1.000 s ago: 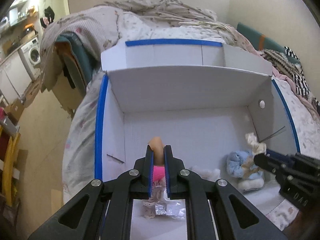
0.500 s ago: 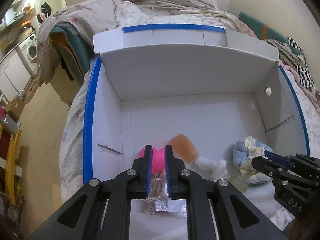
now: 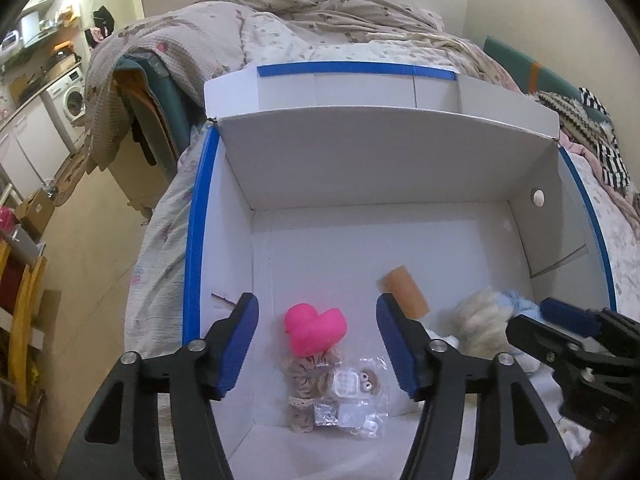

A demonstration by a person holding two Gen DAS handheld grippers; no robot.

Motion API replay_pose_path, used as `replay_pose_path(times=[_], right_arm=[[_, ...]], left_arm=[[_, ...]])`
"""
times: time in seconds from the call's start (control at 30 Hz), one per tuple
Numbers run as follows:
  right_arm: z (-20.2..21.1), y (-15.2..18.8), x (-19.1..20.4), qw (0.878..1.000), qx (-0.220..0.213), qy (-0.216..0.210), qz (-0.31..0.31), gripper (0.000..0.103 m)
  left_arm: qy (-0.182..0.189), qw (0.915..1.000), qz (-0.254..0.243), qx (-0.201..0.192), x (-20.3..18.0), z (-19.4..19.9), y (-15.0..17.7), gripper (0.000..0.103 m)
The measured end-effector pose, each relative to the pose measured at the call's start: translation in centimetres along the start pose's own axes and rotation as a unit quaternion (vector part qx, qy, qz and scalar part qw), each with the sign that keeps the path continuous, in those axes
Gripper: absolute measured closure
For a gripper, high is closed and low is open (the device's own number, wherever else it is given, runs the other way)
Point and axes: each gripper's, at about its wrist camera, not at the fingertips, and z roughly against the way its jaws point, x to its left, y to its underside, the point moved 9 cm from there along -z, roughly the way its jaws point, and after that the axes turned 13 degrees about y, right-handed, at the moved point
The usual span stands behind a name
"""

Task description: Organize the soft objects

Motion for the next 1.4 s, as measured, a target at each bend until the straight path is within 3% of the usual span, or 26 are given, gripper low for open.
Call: replay_pose_path(times=[0.17,0.3,0.4,0.47,0.53,1.0,1.13,1.4], right_arm=[[0.8,-0.7,-0.1,1.0,-0.017,-0.011,-0.011,0.024],[1.3,-0.9,-0.2,0.999,-0.023,-0.024,-0.029,0.0],[2.0,-0.8,-0.7,0.998,-0.036,-0.038,-0.039,0.0],[2.4,-0.8,-0.9,0.998,-0.046,-0.033,-0.037,0.0],[3.0,-0.7,-1.5,0.997,-0.06,-0.023,-0.035,0.0],[7.3,-0.8,-3.7,0.992,-0.113,0.001,-0.061,0.0],[8.5,0.1,-3.2,0.992,-0.119,0.003,-0.049,0.0],[10.1,2.6,-2.3,0.992,-0.118,0.001,-0.034,0.0]], left_arm=[[0.01,0.9999,-0.004,0.001,-0.5,0.2,-0.1,0.044],[0.013,0.9999,-0.01,0.001,-1.1,0.5,-0.2,0.044],[0.018,0.9995,-0.025,0.0,-1.8,0.9,-0.2,0.042],[0.025,0.9994,-0.025,0.0,-2.2,1.2,-0.3,0.025],[0.029,0.9994,-0.017,-0.007,-2.1,1.6,-0.4,0.017],[-0.009,0.999,0.023,-0.036,-0.1,7.1,0.6,0.016],[-0.005,0.9985,0.03,-0.045,0.5,9.2,1.5,0.015],[-0.033,0.9962,0.043,-0.069,2.0,12.7,3.6,0.015]])
